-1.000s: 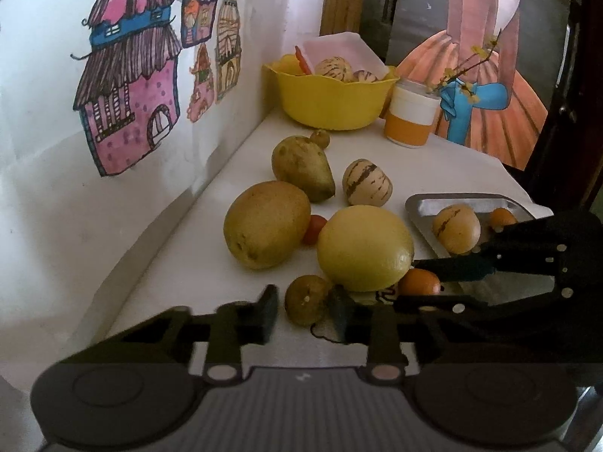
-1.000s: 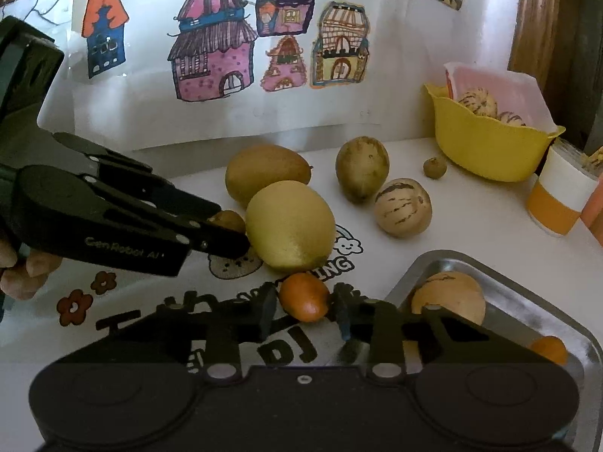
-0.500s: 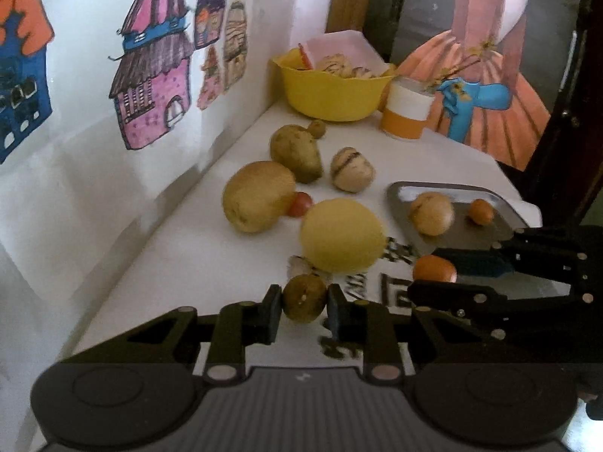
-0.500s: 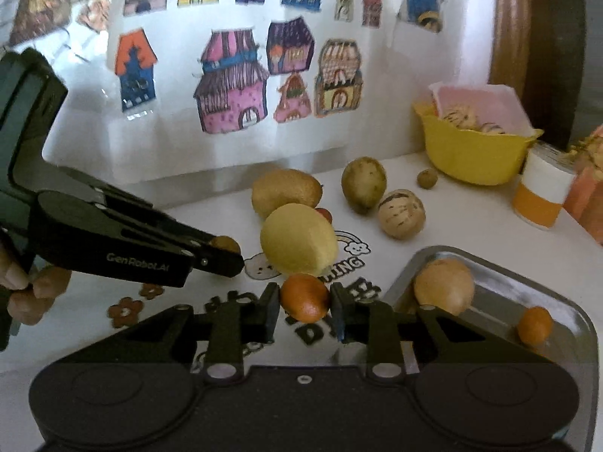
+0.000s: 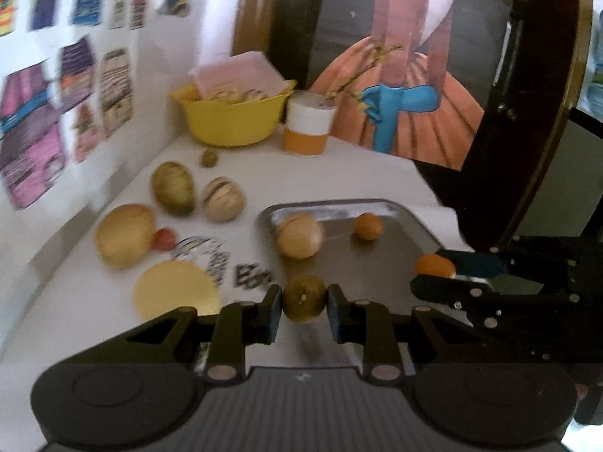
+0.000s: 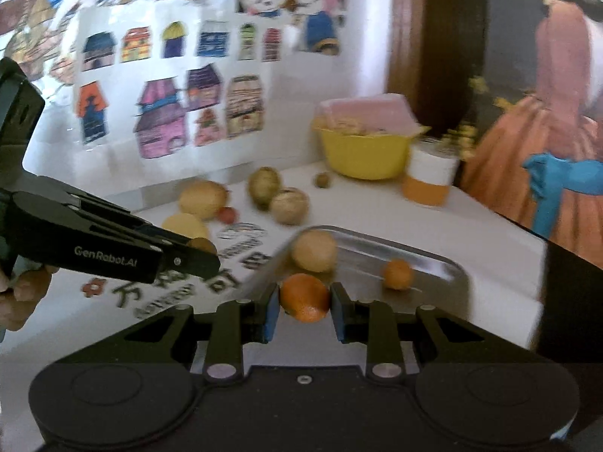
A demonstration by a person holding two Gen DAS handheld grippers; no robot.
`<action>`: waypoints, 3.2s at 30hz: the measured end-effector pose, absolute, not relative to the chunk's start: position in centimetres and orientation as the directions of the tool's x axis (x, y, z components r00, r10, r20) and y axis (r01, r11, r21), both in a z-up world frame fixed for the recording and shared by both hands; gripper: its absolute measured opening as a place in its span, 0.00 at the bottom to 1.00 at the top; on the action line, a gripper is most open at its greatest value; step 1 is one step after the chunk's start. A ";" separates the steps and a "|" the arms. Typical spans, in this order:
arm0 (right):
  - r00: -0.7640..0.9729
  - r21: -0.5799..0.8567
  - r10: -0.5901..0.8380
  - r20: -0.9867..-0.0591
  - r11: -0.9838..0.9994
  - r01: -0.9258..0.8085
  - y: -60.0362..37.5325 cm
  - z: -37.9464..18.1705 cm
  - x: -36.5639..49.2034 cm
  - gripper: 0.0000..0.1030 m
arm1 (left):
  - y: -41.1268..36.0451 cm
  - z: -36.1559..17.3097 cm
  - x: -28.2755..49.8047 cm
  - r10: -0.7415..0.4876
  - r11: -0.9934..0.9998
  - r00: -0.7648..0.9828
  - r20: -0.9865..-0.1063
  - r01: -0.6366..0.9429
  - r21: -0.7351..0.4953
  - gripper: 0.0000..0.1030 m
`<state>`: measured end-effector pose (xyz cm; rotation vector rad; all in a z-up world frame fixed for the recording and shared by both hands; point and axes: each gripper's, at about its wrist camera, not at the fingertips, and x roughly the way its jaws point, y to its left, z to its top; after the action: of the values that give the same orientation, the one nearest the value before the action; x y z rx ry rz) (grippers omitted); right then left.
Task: Organize fruits
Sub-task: 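Carry both fruits into the steel tray and open both tools, then lift both open tools away from the tray toward the remaining fruits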
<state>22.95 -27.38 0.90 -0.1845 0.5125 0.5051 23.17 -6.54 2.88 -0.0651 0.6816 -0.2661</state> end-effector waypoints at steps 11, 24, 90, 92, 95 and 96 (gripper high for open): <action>0.762 -0.048 0.381 -0.523 0.880 -0.473 -30.8 -0.7 27.8 0.30 | -10.6 0.7 27.8 -0.197 0.980 0.757 -0.623 0.176 -0.096 0.27; 0.711 -0.013 0.392 -0.583 0.871 -0.491 -30.2 -3.3 32.4 0.30 | -11.1 -1.2 29.9 -0.181 0.981 0.726 -0.664 0.180 -0.071 0.27; 0.723 0.067 0.348 -0.597 0.920 -0.387 -27.0 -0.3 6.2 0.99 | -0.8 1.8 7.5 -0.138 0.990 0.773 -0.619 0.097 -0.100 1.00; 0.710 0.067 0.370 -0.599 0.907 -0.417 -26.0 -0.1 6.5 0.99 | 0.2 1.8 7.6 -0.118 0.992 0.771 -0.625 0.071 -0.100 1.00; 0.691 0.060 0.407 -0.597 0.882 -0.468 -24.5 0.5 7.3 0.99 | 1.6 2.0 8.1 -0.092 0.994 0.769 -0.632 0.034 -0.103 1.00; 0.687 0.055 0.417 -0.595 0.874 -0.483 -24.0 0.7 7.6 0.99 | 2.1 2.1 8.3 -0.083 0.995 0.769 -0.634 0.024 -0.101 1.00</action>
<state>7.65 -24.00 0.72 -0.1089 0.6387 0.5048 8.32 2.07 2.13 -0.0890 0.6916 -0.0577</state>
